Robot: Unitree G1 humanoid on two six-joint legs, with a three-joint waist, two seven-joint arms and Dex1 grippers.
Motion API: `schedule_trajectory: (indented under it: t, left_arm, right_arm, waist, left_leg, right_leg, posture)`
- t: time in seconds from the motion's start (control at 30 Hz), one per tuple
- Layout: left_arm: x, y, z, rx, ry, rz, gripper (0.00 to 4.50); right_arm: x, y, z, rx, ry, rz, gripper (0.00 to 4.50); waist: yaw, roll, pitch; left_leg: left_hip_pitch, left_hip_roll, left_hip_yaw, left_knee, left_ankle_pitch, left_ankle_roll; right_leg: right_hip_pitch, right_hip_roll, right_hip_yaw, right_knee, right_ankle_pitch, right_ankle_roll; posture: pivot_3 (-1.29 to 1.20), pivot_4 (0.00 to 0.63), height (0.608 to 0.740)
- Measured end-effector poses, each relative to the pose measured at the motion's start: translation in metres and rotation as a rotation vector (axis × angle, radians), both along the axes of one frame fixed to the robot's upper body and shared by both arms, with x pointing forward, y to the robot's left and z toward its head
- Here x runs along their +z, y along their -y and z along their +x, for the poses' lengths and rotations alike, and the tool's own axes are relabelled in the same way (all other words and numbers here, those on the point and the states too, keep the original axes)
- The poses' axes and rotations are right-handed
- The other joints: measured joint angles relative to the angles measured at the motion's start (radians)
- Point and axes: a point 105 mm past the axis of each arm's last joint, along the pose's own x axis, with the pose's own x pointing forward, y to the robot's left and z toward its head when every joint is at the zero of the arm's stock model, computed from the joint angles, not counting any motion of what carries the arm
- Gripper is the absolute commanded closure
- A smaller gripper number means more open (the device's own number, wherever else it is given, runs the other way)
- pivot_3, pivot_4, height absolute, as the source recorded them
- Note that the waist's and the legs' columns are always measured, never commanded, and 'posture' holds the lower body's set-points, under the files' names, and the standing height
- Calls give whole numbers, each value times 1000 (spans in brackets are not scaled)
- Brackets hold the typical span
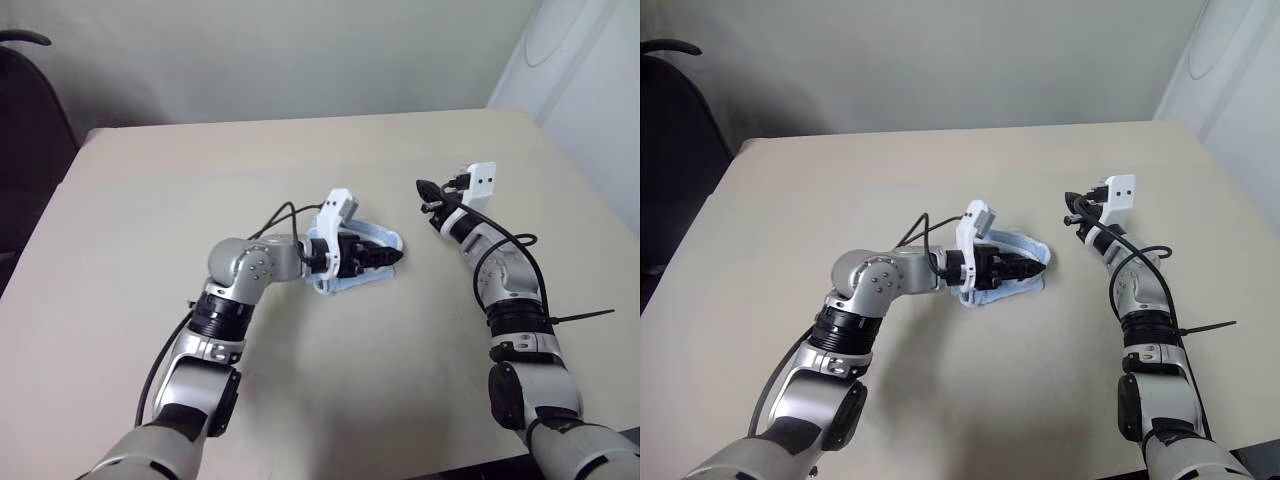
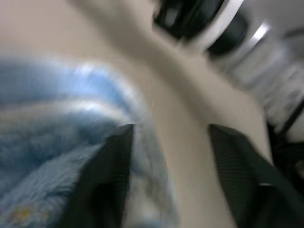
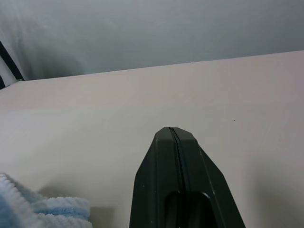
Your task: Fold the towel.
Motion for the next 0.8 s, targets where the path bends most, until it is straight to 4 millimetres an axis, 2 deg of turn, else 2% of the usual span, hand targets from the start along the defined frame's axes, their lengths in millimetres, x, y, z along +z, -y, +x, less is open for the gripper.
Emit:
schedule_trajectory:
  t: [0.1,0.17,0.23,0.3,0.37,0.4,0.5,0.57,0.7,0.8]
  left_arm:
    - [18,-12,-4,20,53,-87,682]
    - [33,-30,3,88,117,-129,682]
    - [47,-63,16,222,202,-132,1065]
    - [48,-96,25,345,265,-94,1615]
    - [41,-116,28,417,283,-71,2324]
    - [37,-120,28,426,290,-58,2672]
    - [27,-118,25,407,313,-28,3725]
    - [21,-109,20,361,323,-17,4464]
    - [17,-83,11,244,375,3,4464]
    - [-9,-65,11,187,383,104,4464]
  right_arm:
    - [-1,-7,-2,47,-5,-18,4500]
    - [2,-14,-6,104,1,-43,4500]
    - [7,-19,-11,168,10,-64,4500]
    - [12,-22,-18,227,21,-96,4500]
    - [16,-29,-25,286,34,-125,4500]
    - [19,-36,-29,324,42,-136,4500]
    - [23,-58,-43,445,54,-165,4500]
    - [22,-69,-52,508,53,-184,4500]
    - [-2,-77,-60,547,-15,-212,4500]
    - [-34,-79,-61,548,-113,-237,4500]
  waist:
    - [0,0,0]
    - [-1,0,0]
    - [-2,0,0]
    - [-2,0,0]
    - [-2,0,0]
    - [-2,0,0]
    - [4,0,0]
    - [8,0,0]
    - [10,-1,-1]
    - [8,-1,-1]
  left_leg:
    - [0,0,1,1,0,0]
    - [0,0,0,1,0,0]
    - [0,0,0,2,0,0]
    - [0,0,0,2,0,0]
    - [0,0,0,2,0,0]
    - [-1,0,0,3,0,0]
    - [-1,0,0,3,0,0]
    - [-1,0,0,3,0,1]
    - [-1,-1,0,4,-1,1]
    - [0,-1,0,4,-1,1]
  right_leg:
    - [0,0,0,1,0,0]
    - [0,0,0,1,0,0]
    - [0,0,0,2,0,0]
    - [0,0,0,1,-1,1]
    - [0,0,0,1,-1,1]
    - [0,0,0,1,-1,1]
    - [0,0,0,0,-1,1]
    - [1,0,-1,0,-1,1]
    - [2,-1,-1,0,-1,1]
    - [2,-1,-1,1,0,1]
  posture:
    - [0,150,740]
    - [0,150,740]
    - [0,150,740]
    - [0,150,740]
    - [0,150,740]
    - [0,150,740]
    - [0,150,740]
    - [0,150,740]
    - [0,150,740]
    - [0,150,740]
